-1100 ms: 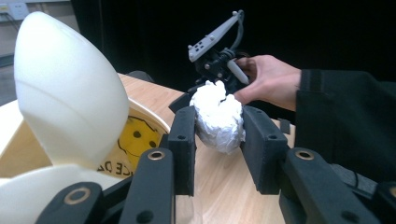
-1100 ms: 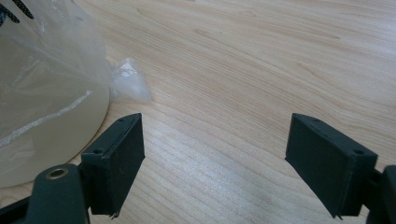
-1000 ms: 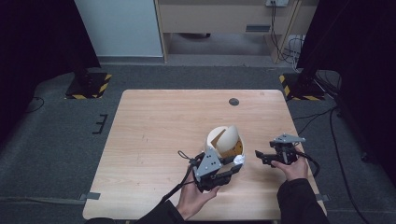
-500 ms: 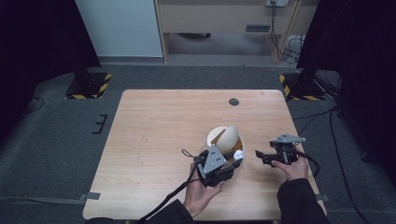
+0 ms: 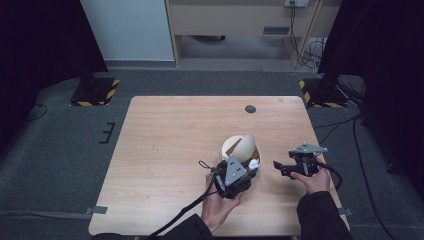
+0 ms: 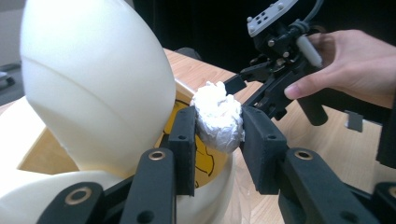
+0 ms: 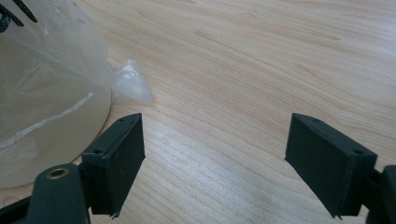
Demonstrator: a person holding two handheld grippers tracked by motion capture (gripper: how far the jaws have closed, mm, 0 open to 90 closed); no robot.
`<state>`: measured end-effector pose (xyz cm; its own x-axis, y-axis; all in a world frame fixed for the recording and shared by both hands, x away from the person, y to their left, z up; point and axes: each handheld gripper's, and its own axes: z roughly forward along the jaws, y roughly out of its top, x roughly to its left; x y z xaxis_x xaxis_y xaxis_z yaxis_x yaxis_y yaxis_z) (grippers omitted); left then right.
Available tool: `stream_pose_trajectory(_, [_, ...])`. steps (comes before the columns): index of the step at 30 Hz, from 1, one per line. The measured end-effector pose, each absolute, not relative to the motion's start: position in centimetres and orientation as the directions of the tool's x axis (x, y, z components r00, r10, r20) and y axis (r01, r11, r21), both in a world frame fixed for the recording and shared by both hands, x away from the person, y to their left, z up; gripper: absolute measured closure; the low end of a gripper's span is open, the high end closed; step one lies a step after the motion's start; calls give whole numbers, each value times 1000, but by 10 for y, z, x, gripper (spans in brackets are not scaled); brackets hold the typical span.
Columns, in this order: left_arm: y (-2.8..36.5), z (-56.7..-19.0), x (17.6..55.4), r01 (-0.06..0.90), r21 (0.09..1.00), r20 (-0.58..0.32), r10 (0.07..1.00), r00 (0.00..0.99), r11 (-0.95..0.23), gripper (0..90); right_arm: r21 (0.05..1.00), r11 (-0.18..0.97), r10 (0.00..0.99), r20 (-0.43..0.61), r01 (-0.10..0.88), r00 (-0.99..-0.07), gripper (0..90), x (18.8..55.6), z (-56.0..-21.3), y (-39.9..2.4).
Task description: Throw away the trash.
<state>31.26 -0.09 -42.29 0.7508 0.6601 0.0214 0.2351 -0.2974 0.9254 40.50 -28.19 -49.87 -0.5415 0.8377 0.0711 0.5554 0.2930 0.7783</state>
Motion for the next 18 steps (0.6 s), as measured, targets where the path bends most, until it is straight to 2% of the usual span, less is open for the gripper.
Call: stream_pose_trajectory(18, [-12,-424,310,250,902,99,732,674,-351,661,778,290,838,75,557,-541,198,405,-498,-282])
